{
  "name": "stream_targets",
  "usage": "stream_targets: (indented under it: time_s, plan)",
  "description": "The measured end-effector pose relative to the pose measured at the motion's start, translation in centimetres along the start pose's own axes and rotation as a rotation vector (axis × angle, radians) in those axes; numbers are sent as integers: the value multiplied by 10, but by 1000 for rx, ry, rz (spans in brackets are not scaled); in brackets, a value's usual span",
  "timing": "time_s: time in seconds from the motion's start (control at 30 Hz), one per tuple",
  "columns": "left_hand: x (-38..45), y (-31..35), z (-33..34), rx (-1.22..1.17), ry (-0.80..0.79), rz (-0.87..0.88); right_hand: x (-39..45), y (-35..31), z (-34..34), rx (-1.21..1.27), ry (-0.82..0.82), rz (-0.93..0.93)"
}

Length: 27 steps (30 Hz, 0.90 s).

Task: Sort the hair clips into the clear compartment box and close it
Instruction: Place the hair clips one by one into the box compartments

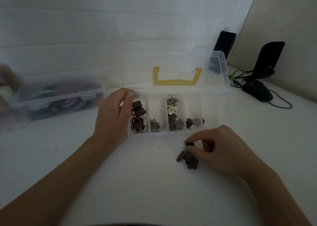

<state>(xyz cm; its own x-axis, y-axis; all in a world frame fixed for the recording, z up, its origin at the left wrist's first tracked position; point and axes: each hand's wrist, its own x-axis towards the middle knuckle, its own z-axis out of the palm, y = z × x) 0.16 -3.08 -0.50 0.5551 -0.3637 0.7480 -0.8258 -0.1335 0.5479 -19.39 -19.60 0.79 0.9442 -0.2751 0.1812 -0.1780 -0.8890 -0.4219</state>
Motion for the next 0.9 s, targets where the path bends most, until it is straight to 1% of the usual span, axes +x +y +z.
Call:
stream_targets:
  time_s: [0.1,0.17,0.23,0.3,0.4,0.47,0.5,0.57,0.63,0.7,0.77,0.83,0.87,0.9]
  plan:
    - [0,-1,0,6,-1,-5,-1,-3,-2,217,101,-30]
    - [0,-2,0,9,-4,-8,-1,-7,-5,358,197,-83]
    - [3,-5,-3,22,-12,3,1,-9,-7,452,305,-78]
    - [5,-10,-8,10,-21,-2,2,-5,-7,430,437,-28]
    - [8,-16,-13,-28,-35,-30,5,4,-7,228,644,55]
    - [8,-17,-14,-40,-38,-17,5,10,-8,223,753,108]
    - [8,-18,-13,-50,-37,-9,5,12,-9,228,780,127]
    - [7,-17,-13,-58,-32,-5,4,15,-9,187,772,158]
    - [7,-17,-12,-62,-33,-20,4,15,-8,110,724,174]
    - [7,-17,-12,-67,-33,-38,4,14,-6,29,672,151]
    - [7,-17,-12,-68,-29,-47,3,12,-6,17,662,133]
    - [7,-16,-11,-66,-24,-50,1,6,-8,11,718,60]
    - [6,-16,-11,-64,-22,-49,-1,1,-7,-7,732,-25]
    - [6,-16,-11,-63,-21,-47,-3,-5,-5,-35,705,-127]
